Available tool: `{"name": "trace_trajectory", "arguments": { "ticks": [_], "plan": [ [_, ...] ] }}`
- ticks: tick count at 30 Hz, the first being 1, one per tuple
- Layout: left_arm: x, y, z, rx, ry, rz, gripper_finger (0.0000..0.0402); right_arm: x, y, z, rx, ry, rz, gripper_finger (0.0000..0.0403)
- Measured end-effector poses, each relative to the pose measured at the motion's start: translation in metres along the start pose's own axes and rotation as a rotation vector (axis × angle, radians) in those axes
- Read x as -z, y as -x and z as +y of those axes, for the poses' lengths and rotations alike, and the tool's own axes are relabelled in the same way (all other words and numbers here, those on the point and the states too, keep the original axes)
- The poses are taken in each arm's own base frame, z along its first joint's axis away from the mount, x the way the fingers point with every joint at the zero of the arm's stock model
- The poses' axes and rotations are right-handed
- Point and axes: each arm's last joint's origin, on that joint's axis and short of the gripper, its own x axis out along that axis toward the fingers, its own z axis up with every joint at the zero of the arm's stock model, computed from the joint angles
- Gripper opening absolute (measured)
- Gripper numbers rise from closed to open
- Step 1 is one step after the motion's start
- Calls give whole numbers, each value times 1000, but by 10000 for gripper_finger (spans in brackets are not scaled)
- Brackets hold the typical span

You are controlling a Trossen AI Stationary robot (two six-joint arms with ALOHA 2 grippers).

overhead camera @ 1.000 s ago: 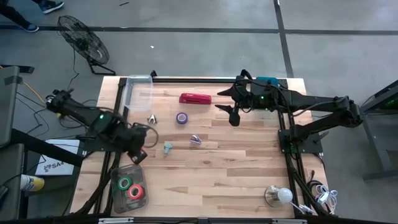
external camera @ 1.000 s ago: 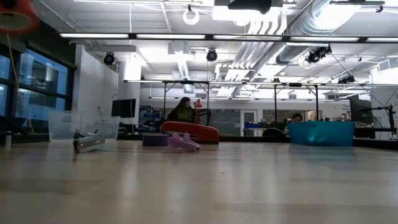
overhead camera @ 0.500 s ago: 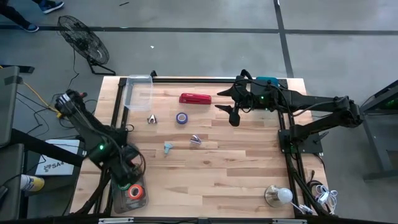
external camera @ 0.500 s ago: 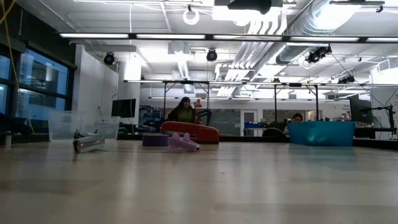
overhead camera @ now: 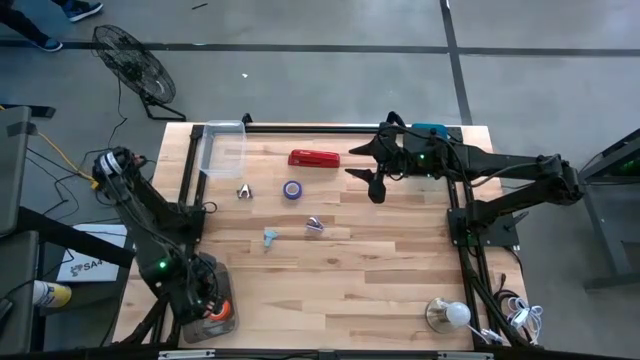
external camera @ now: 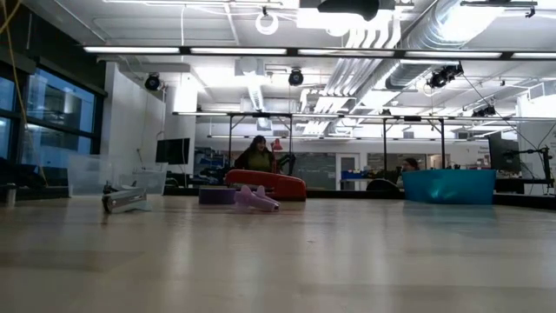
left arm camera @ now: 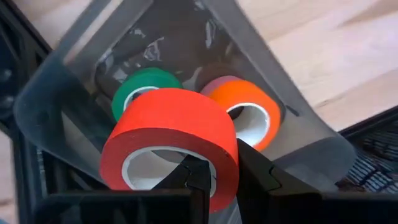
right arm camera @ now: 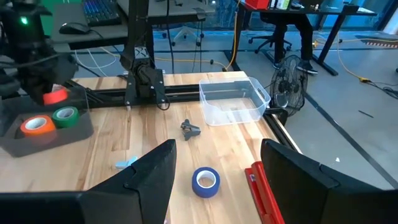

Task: Pick and place Stapler, Stapler remover, tape
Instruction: Put the red tape into the black bin

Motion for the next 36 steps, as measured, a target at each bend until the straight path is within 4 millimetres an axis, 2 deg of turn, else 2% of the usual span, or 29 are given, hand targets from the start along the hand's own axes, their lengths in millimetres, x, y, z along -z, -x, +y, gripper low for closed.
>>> {"name": "trace_trajectory", "arguments": {
  "ticks": [6,17,36],
  "plan": [
    [-3,-19,8,-36,26,47,39,0,0,0,0,-14,1,227],
    [-5,-39,16,-75,23,129,39,0,0,0,0,-23,2,227],
    [-7,-50,21,-97,-68,197,69,3,0,0,-1,-25,28,227]
  ]
}}
